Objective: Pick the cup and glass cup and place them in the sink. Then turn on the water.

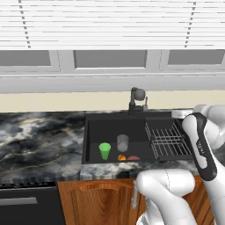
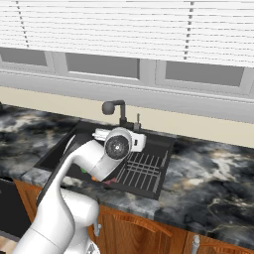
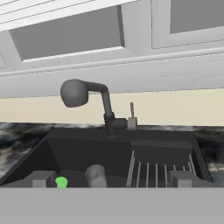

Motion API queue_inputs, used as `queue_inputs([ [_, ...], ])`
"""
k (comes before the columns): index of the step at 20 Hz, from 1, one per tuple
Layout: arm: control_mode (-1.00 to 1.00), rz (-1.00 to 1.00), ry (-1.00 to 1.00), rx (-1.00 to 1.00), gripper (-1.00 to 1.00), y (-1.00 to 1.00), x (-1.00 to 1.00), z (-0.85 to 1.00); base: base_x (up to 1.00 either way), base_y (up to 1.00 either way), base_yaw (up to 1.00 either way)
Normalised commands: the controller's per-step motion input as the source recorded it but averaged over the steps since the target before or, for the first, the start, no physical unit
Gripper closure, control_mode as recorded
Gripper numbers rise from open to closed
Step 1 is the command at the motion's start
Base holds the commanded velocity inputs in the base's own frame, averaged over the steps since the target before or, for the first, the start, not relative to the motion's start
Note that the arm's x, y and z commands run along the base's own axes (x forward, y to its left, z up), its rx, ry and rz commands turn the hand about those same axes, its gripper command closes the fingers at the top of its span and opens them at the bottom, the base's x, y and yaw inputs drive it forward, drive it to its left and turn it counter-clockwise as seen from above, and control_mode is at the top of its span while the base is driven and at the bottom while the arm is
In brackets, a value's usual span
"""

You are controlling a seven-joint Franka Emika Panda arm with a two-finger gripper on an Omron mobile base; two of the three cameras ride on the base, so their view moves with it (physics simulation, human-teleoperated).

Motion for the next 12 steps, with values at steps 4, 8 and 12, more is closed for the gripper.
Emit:
queue_inputs([
  [4,-1.00,0.17,-0.10,-0.02,-1.00,0.11,0.10,0.00,0.00,0.00,0.00],
  [8,-1.00,0.12,-0.03,-0.02,-1.00,0.07,0.20,0.00,0.00,0.00,0.00],
  [12,-1.00,0.00,0.00,0.00,-1.00,0.00,0.37,0.00,0.00,0.00,0.00],
])
